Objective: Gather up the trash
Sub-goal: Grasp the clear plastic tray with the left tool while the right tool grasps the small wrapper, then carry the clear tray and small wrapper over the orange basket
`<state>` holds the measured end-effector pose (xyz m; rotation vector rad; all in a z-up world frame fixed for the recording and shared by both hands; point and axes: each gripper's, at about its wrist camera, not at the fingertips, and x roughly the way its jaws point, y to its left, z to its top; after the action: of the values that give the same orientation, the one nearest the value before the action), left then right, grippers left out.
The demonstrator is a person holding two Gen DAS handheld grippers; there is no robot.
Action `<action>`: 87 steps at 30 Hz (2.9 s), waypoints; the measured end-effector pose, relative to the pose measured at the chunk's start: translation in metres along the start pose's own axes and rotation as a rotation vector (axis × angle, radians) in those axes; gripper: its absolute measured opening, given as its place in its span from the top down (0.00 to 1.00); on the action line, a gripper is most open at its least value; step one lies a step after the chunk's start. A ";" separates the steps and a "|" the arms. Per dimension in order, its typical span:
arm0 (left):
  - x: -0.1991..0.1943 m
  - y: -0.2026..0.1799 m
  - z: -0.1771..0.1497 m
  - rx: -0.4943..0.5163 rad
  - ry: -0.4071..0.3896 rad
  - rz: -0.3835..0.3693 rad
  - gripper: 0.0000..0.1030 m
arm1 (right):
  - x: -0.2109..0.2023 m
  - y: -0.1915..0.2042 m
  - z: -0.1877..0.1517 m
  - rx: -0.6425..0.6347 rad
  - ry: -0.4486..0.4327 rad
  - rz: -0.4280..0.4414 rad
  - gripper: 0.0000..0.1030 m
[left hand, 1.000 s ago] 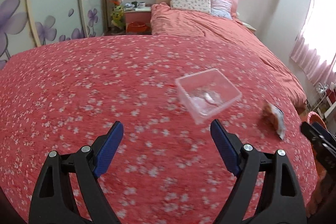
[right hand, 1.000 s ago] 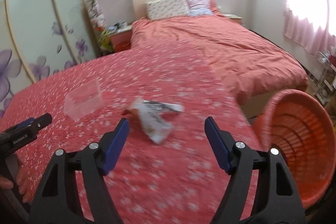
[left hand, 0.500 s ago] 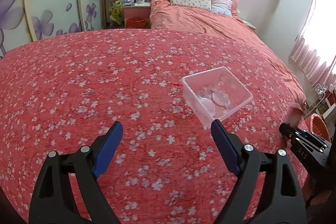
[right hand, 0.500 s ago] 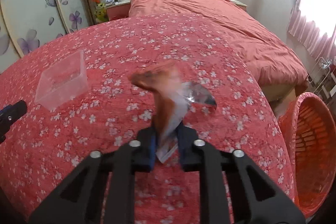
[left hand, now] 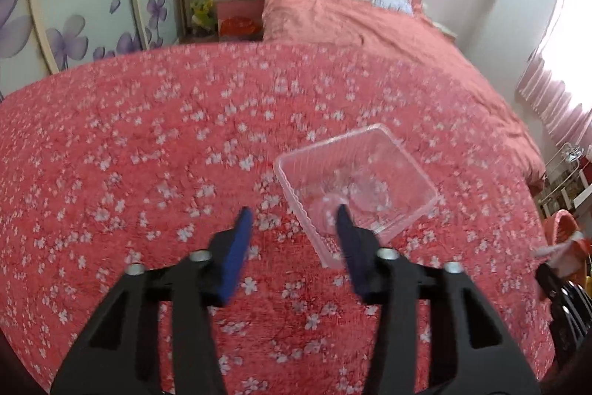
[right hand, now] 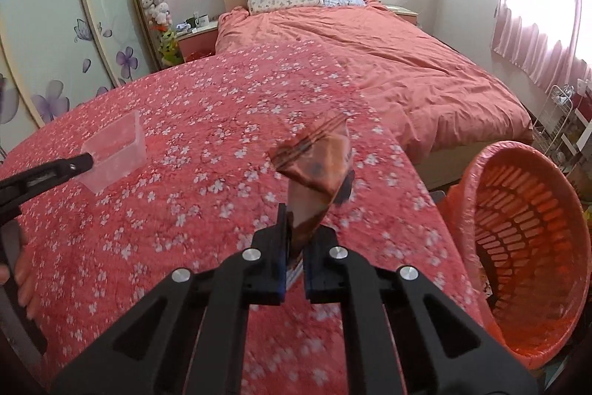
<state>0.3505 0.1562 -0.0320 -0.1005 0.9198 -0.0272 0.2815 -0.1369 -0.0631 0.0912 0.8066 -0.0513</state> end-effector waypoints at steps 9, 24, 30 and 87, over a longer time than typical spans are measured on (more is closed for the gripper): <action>-0.004 -0.008 -0.008 0.011 -0.008 -0.009 0.96 | -0.031 -0.026 -0.010 0.022 -0.041 -0.017 0.93; -0.066 -0.084 -0.036 0.108 -0.079 -0.138 0.96 | -0.098 -0.105 -0.033 0.150 -0.137 -0.044 0.93; -0.080 -0.121 -0.047 0.163 -0.083 -0.206 0.96 | -0.113 -0.138 -0.043 0.200 -0.158 -0.077 0.93; -0.046 -0.314 -0.119 0.366 0.111 -0.437 0.95 | -0.089 -0.266 -0.076 0.324 -0.116 -0.097 0.70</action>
<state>0.2342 -0.1621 -0.0362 0.0430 0.9756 -0.6089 0.1441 -0.3926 -0.0680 0.3526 0.6813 -0.2769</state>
